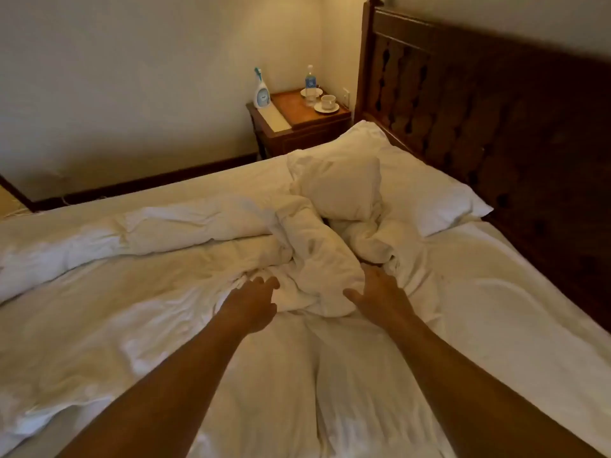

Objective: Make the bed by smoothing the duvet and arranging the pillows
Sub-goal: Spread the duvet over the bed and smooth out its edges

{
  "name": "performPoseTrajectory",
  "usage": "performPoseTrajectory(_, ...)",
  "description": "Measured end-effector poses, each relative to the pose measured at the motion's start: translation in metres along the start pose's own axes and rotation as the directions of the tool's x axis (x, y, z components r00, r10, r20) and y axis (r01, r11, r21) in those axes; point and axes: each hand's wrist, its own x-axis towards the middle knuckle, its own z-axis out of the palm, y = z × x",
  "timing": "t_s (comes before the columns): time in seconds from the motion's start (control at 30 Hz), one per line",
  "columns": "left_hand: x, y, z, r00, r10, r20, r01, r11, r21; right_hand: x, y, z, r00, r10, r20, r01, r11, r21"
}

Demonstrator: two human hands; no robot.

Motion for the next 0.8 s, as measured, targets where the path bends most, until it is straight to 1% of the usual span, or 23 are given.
performPoseTrajectory(0.07, 0.011, 0.0, 0.013, 1.0, -0.006, 0.012, 0.006, 1.0, -0.008, 0.012, 0.007, 0.013, 0.997, 0.073, 0.018, -0.074, 0.997, 0.024)
performPoseTrajectory(0.13, 0.018, 0.002, 0.027, 1.0, 0.016, -0.001, -0.016, 1.0, -0.011, 0.02, 0.018, 0.028, 0.991, 0.095, 0.092, -0.103, 0.991, 0.085)
performPoseTrajectory(0.17, 0.02, 0.005, 0.03, 0.999, 0.035, -0.016, -0.035, 0.999, -0.02, 0.021, 0.021, 0.036, 0.989, 0.066, 0.132, -0.081, 0.991, 0.107)
performPoseTrajectory(0.27, 0.024, 0.013, 0.035, 0.992, 0.09, -0.094, -0.095, 0.994, -0.046, 0.0, 0.02, 0.051, 0.972, -0.093, 0.218, 0.06, 0.986, 0.154)
performPoseTrajectory(0.3, 0.024, 0.016, 0.033, 0.986, 0.12, -0.118, -0.123, 0.992, -0.02, -0.011, 0.019, 0.053, 0.963, -0.133, 0.233, 0.088, 0.977, 0.196)
performPoseTrajectory(0.33, 0.024, 0.019, 0.031, 0.976, 0.168, -0.135, -0.164, 0.986, 0.045, -0.024, 0.02, 0.054, 0.956, -0.159, 0.246, 0.096, 0.963, 0.252)
performPoseTrajectory(0.37, 0.023, 0.023, 0.03, 0.962, 0.233, -0.143, -0.212, 0.966, 0.151, -0.038, 0.022, 0.054, 0.951, -0.171, 0.258, 0.092, 0.952, 0.293)
performPoseTrajectory(0.4, 0.02, 0.026, 0.032, 0.942, 0.309, -0.132, -0.265, 0.925, 0.271, -0.053, 0.026, 0.053, 0.947, -0.182, 0.264, 0.089, 0.94, 0.329)
performPoseTrajectory(0.47, 0.01, 0.03, 0.036, 0.901, 0.429, -0.07, -0.365, 0.833, 0.415, -0.087, 0.042, 0.05, 0.95, -0.172, 0.262, 0.072, 0.934, 0.35)
performPoseTrajectory(0.53, -0.004, 0.03, 0.045, 0.863, 0.504, 0.023, -0.453, 0.753, 0.477, -0.123, 0.058, 0.046, 0.952, -0.135, 0.276, 0.02, 0.924, 0.382)
performPoseTrajectory(0.63, -0.031, 0.037, 0.057, 0.779, 0.624, 0.064, -0.563, 0.651, 0.51, -0.172, 0.074, 0.034, 0.949, -0.07, 0.308, -0.049, 0.931, 0.362)
performPoseTrajectory(0.67, -0.041, 0.042, 0.058, 0.781, 0.617, 0.099, -0.58, 0.656, 0.483, -0.185, 0.079, 0.031, 0.95, -0.048, 0.308, -0.073, 0.928, 0.366)
performPoseTrajectory(0.7, -0.051, 0.046, 0.061, 0.798, 0.583, 0.152, -0.586, 0.69, 0.425, -0.197, 0.083, 0.029, 0.946, -0.031, 0.323, -0.087, 0.934, 0.346)
performPoseTrajectory(0.73, -0.064, 0.053, 0.06, 0.823, 0.534, 0.193, -0.567, 0.751, 0.339, -0.208, 0.086, 0.029, 0.934, -0.036, 0.356, -0.088, 0.941, 0.325)
performPoseTrajectory(0.8, -0.091, 0.063, 0.063, 0.868, 0.46, 0.187, -0.486, 0.865, 0.125, -0.226, 0.09, 0.032, 0.88, 0.019, 0.475, -0.169, 0.946, 0.276)
